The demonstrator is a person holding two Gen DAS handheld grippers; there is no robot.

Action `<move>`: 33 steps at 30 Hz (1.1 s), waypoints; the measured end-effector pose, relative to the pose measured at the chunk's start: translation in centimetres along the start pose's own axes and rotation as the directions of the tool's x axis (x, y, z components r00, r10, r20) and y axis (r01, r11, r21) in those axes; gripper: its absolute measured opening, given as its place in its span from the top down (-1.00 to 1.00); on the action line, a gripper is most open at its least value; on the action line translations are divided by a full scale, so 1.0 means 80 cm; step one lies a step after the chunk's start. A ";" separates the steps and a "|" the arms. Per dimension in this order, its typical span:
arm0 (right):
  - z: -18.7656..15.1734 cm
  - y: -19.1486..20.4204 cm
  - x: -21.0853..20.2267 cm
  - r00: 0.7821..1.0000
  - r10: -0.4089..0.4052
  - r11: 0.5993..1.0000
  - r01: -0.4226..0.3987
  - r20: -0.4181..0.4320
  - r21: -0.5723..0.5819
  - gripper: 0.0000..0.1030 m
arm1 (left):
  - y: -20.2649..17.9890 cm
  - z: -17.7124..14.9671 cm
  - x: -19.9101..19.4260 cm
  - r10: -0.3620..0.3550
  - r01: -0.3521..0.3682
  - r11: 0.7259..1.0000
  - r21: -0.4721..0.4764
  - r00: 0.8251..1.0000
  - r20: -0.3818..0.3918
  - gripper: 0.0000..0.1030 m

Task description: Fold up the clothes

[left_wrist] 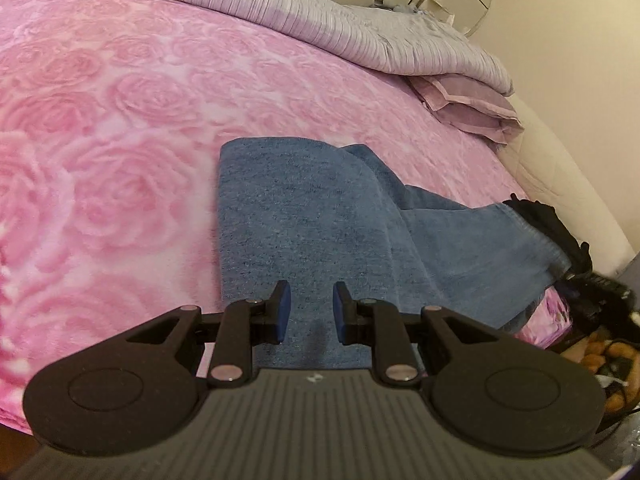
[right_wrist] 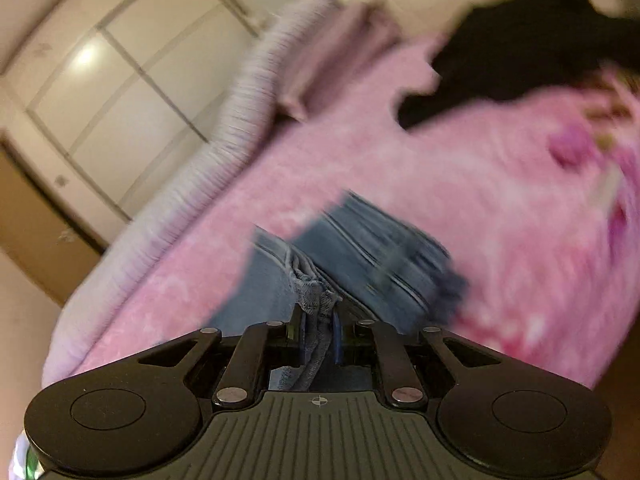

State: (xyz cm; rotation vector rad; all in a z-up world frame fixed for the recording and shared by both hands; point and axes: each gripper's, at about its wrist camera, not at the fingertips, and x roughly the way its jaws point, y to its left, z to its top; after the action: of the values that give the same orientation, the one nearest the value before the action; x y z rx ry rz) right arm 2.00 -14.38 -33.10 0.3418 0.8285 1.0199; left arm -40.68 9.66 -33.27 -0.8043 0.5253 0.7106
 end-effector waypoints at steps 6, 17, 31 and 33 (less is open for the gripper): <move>0.026 -0.028 0.000 0.993 -0.098 0.995 0.097 0.061 0.018 0.78 | -0.009 -0.006 0.020 0.005 -0.005 1.000 0.010 0.999 -0.043 0.67; 0.036 -0.067 0.004 0.995 -0.102 0.982 0.102 -0.009 0.159 0.78 | -0.001 -0.010 0.018 0.041 -0.040 0.999 0.017 0.998 -0.051 0.67; 0.037 -0.022 -0.021 0.949 -0.310 0.948 0.313 0.051 -0.061 0.41 | -0.015 -0.009 0.007 0.103 -0.100 0.991 0.090 0.994 -0.037 0.68; 0.033 0.005 -0.031 0.954 -0.281 0.936 0.297 0.105 -0.189 0.41 | -0.022 -0.010 0.006 0.085 -0.081 0.991 0.102 0.996 -0.038 0.68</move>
State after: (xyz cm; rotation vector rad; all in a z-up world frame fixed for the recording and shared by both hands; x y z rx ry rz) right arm 3.08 -15.99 -30.07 0.0788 0.6746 0.8009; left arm -39.17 8.33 -33.28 -0.7076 0.6305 0.7392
